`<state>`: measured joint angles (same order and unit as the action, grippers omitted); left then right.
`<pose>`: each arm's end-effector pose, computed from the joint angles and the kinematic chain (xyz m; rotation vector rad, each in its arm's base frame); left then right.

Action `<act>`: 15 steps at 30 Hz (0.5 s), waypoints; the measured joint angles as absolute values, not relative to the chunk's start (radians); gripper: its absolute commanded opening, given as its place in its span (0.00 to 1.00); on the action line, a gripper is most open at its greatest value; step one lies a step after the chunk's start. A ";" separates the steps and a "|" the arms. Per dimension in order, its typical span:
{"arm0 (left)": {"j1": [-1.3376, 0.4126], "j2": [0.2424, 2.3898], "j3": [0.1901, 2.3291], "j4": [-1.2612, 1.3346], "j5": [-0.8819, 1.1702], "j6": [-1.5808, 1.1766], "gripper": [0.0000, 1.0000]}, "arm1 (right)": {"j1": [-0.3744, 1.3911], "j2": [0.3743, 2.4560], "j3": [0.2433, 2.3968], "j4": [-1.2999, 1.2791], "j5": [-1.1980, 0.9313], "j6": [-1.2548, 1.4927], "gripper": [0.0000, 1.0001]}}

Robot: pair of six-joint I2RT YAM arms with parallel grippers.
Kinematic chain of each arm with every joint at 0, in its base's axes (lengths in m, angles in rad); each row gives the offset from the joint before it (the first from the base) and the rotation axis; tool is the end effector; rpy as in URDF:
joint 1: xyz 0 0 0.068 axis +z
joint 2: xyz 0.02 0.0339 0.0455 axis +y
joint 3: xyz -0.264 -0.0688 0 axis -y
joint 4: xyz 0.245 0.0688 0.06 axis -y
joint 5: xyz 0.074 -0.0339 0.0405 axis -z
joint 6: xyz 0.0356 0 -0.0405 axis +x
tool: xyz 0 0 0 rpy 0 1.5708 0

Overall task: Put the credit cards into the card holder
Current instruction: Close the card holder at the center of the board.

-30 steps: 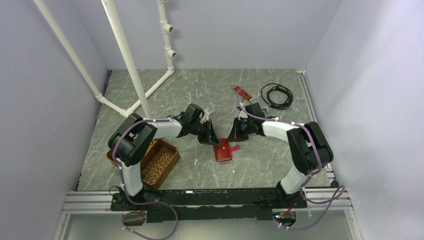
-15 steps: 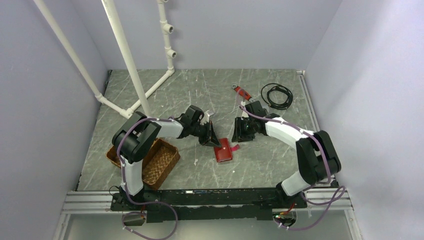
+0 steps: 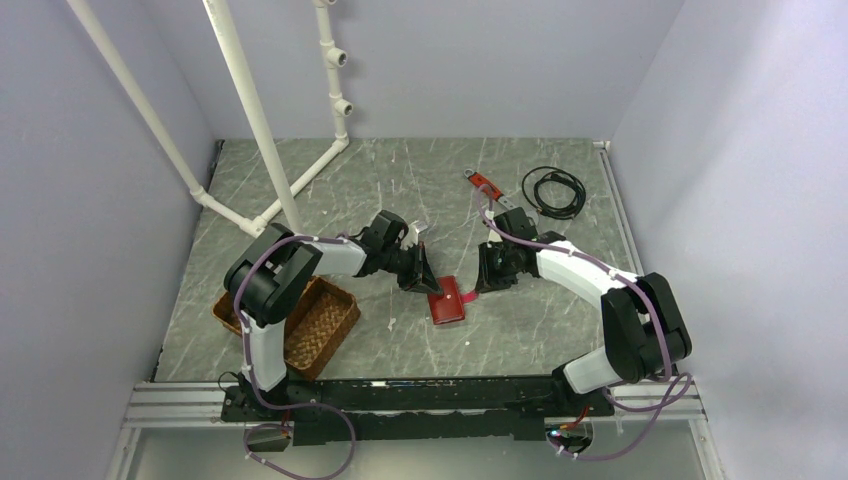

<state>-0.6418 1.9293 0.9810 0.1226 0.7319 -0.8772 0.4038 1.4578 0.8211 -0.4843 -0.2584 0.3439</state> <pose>0.2840 -0.2420 0.1228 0.0846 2.7320 -1.4786 0.2447 0.1145 0.1808 -0.1648 2.7582 0.5648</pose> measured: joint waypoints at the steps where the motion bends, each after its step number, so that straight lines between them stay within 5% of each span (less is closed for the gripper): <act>1: -0.642 1.929 0.981 0.122 0.732 -0.877 0.00 | 0.404 1.458 0.820 -0.484 -0.263 0.344 0.15; 15: -0.642 1.929 0.984 0.115 0.731 -0.875 0.00 | 0.404 1.458 0.797 -0.457 -0.311 0.342 0.00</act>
<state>-0.6422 1.9293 0.9844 0.1150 0.7311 -0.8749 0.4038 1.4578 0.7971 -0.4572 -0.3107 0.3420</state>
